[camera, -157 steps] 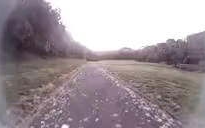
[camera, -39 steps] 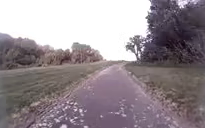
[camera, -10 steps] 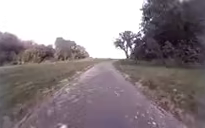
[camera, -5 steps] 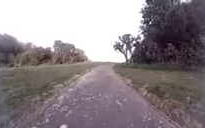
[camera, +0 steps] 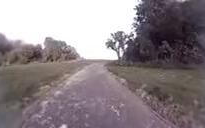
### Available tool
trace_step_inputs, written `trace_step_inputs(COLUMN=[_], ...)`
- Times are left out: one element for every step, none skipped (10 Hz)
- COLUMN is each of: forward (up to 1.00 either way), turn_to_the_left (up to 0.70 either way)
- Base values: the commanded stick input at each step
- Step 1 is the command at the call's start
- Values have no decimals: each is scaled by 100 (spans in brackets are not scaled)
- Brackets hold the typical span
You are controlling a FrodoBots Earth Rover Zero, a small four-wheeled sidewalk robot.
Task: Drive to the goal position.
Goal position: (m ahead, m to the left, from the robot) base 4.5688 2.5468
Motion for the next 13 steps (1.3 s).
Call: trace_step_inputs(forward=[70, 70, 70, 70, 70, 70, 70, 70, 70, 70, 70, 70, 70], turn_to_the_left=[0, 0, 0, 0, 0, 0, 0, 0, 0, 0, 18, 30, 11])
